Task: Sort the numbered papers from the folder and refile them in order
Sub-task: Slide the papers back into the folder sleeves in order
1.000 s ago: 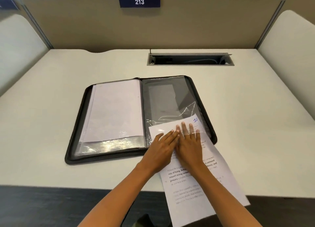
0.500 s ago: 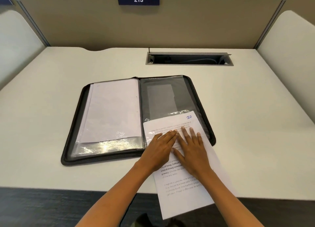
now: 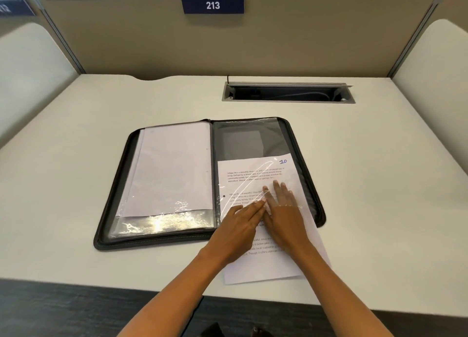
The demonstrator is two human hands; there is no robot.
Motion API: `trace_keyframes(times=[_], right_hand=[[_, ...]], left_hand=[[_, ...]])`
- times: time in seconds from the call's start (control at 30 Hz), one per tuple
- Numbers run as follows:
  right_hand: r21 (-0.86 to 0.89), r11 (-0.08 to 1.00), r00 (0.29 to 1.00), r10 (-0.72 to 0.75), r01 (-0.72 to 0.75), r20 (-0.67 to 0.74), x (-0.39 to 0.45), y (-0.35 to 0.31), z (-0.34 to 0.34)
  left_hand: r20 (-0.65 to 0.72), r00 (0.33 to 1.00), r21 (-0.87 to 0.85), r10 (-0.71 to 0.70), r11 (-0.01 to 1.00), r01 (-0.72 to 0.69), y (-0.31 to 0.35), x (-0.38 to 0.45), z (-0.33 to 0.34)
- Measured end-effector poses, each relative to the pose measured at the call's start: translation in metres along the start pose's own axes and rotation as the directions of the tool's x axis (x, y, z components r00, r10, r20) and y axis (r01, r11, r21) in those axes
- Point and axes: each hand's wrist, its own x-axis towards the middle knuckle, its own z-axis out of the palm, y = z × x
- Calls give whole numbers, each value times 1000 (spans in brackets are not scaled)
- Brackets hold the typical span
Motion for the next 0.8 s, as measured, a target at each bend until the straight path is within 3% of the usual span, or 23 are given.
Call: trace_keyframes(times=[0.1, 0.33, 0.63, 0.73, 0.8], right_hand=[[-20, 997, 993, -76, 74, -89, -41, -7, -10], [-72, 996, 990, -50, 60, 135, -35, -5, 1], [-112, 985, 975, -106, 129, 197, 35, 1, 10], [99, 992, 973, -103, 84, 208, 27, -3, -2], [172, 982, 993, -94, 81, 66, 5, -3, -10]], left_hand=[[4, 1000, 20, 4, 1000, -4, -2, 0, 1], [-31, 999, -7, 14, 1000, -14, 1, 0, -1], [-108, 994, -48, -13, 999, 8, -2, 4, -6], [-100, 994, -39, -30, 999, 27, -4, 7, -9], [-120, 992, -48, -38, 998, 33, -4, 8, -11]])
